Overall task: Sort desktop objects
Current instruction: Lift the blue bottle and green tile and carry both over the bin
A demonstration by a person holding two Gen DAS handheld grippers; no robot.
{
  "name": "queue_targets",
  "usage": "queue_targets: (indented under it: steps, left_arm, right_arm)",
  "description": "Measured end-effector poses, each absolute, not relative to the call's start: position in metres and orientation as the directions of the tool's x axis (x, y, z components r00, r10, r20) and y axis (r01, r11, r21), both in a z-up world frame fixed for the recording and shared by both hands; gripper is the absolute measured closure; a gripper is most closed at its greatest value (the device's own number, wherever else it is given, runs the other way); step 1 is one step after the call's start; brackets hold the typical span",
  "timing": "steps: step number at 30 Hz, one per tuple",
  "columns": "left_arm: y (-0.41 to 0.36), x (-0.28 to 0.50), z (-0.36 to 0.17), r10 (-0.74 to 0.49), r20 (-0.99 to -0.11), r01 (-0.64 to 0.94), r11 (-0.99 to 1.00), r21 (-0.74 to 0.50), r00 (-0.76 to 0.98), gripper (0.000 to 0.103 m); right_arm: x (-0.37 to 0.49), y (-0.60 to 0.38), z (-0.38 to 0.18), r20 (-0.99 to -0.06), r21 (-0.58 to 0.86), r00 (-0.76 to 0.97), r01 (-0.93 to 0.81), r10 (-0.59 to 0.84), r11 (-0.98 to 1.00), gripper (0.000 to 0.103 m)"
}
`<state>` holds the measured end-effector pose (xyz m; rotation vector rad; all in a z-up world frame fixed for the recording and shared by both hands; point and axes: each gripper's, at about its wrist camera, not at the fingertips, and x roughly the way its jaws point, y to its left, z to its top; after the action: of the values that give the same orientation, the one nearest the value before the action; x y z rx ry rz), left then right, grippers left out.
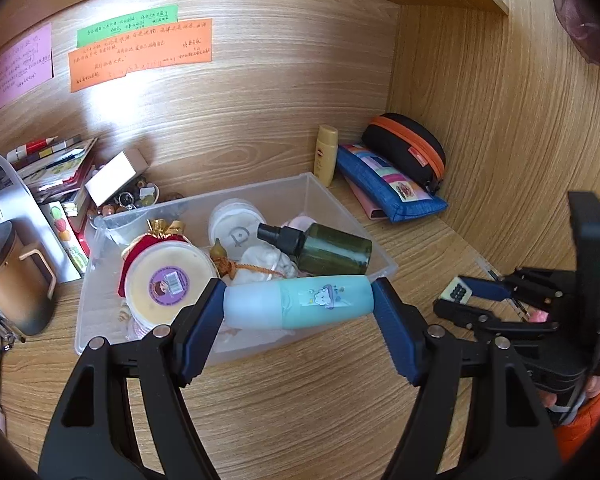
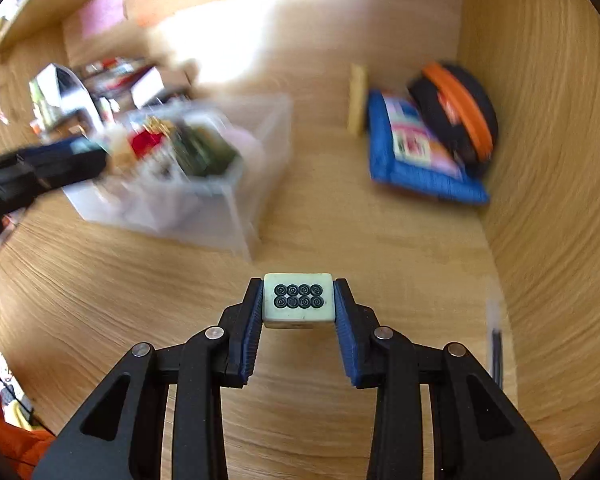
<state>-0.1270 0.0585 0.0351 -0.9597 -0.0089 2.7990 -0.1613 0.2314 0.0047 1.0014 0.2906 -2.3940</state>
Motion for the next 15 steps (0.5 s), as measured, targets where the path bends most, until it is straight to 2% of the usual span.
queue_targets:
  steps: [7, 15]
  left_arm:
    - [0.045, -0.138, 0.045, 0.154, -0.592, -0.148, -0.987, -0.058, -0.792, 0.03]
    - [0.023, -0.16, 0.052, 0.131, -0.597, -0.127, -0.991, -0.049, -0.792, 0.03]
  right_arm:
    - [-0.164, 0.195, 0.05, -0.625, -0.015, -0.628, 0.603, -0.463, -0.798, 0.072]
    - [-0.184, 0.152, 0.063, -0.609, -0.025, -0.608, 0.656, -0.509, -0.754, 0.072]
